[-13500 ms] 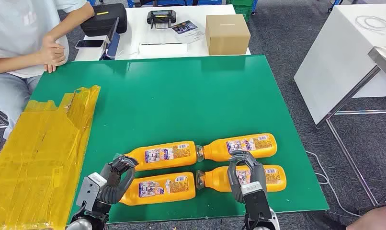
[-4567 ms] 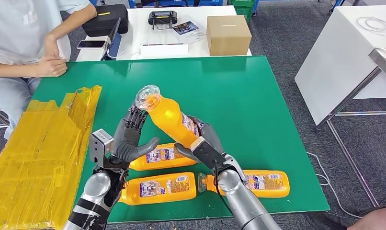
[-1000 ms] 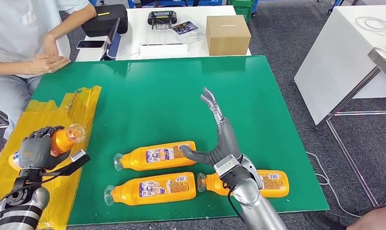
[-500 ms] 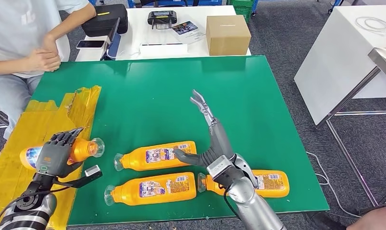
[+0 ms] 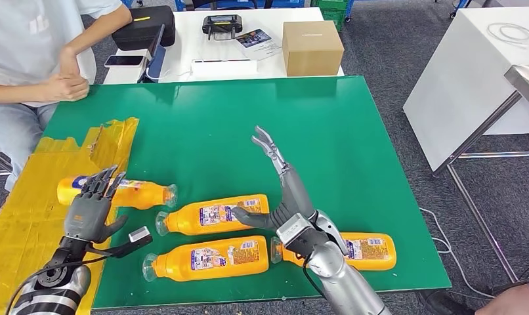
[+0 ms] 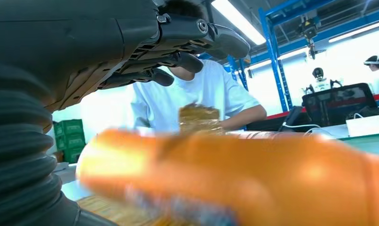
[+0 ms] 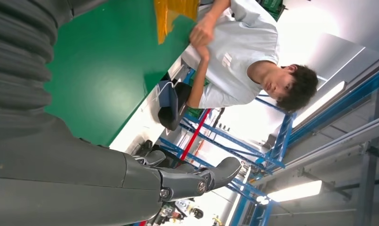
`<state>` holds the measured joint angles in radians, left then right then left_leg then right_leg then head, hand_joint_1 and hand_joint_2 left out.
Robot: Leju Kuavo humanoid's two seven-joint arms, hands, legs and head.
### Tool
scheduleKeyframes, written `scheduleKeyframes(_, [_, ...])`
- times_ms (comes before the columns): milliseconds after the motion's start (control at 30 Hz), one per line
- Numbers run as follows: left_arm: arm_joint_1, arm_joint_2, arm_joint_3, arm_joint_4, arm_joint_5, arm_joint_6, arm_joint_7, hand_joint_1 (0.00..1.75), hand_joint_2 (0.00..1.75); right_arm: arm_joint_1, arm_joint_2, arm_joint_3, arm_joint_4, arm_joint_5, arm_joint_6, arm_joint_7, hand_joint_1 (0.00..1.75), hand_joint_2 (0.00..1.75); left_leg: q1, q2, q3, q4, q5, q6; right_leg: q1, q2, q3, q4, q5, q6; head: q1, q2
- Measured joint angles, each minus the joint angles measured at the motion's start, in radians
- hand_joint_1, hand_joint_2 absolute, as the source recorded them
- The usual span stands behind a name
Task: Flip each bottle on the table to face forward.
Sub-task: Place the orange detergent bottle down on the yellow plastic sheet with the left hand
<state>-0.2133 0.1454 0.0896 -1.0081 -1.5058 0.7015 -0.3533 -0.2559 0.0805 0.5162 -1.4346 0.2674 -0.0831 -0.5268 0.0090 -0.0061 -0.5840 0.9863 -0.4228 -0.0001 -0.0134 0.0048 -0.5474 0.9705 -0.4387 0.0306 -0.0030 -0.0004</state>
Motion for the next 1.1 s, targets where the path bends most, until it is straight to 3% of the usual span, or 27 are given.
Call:
scheduleKeyframes(500, [-0.004, -0.015, -0.015, 0.002, 0.026, 0.0, 0.02, 0.0, 1.75, 0.0, 0.0, 0.004, 0.005, 0.0, -0.001, 0.0, 0.0, 1.75, 0.0, 0.0, 0.0, 0.0, 0.0, 0.0, 0.0, 0.0, 0.0, 0.0, 0.0, 0.0, 0.0, 0.0])
scheduleKeyframes(600, [-0.004, -0.025, -0.003, 0.001, 0.077, 0.0, -0.031, 0.0, 1.75, 0.001, 0.0, 0.004, 0.005, 0.002, -0.004, 0.0, 0.0, 1.75, 0.0, 0.0, 0.0, 0.0, 0.0, 0.0, 0.0, 0.0, 0.0, 0.0, 0.0, 0.0, 0.0, 0.0])
scheduleKeyframes(800, [-0.008, -0.107, 0.076, -0.016, 0.464, -0.006, -0.295, 0.0, 1.75, 0.015, -0.002, 0.004, 0.005, 0.062, -0.047, 0.011, 0.0, 1.75, -0.001, 0.0, 0.0, 0.0, 0.0, 0.0, 0.0, 0.0, 0.0, 0.0, 0.0, 0.0, 0.0, 0.0])
scheduleKeyframes(967, [0.013, -0.139, 0.063, -0.12, 0.857, -0.106, -0.323, 0.0, 1.75, 0.024, -0.013, 0.004, 0.004, 0.189, -0.091, 0.056, 0.0, 1.75, -0.001, 0.0, 0.0, 0.0, 0.0, 0.0, 0.0, 0.0, 0.0, 0.0, 0.0, 0.0, 0.0, 0.0])
scheduleKeyframes(1100, [0.065, -0.164, 0.056, -0.266, 1.054, -0.249, -0.334, 0.0, 1.75, 0.026, -0.039, 0.011, 0.005, 0.32, -0.093, 0.109, 0.0, 1.75, 0.0, 0.0, 0.0, 0.0, 0.0, 0.0, 0.0, 0.0, 0.0, 0.0, 0.0, 0.0, 0.0, 0.0])
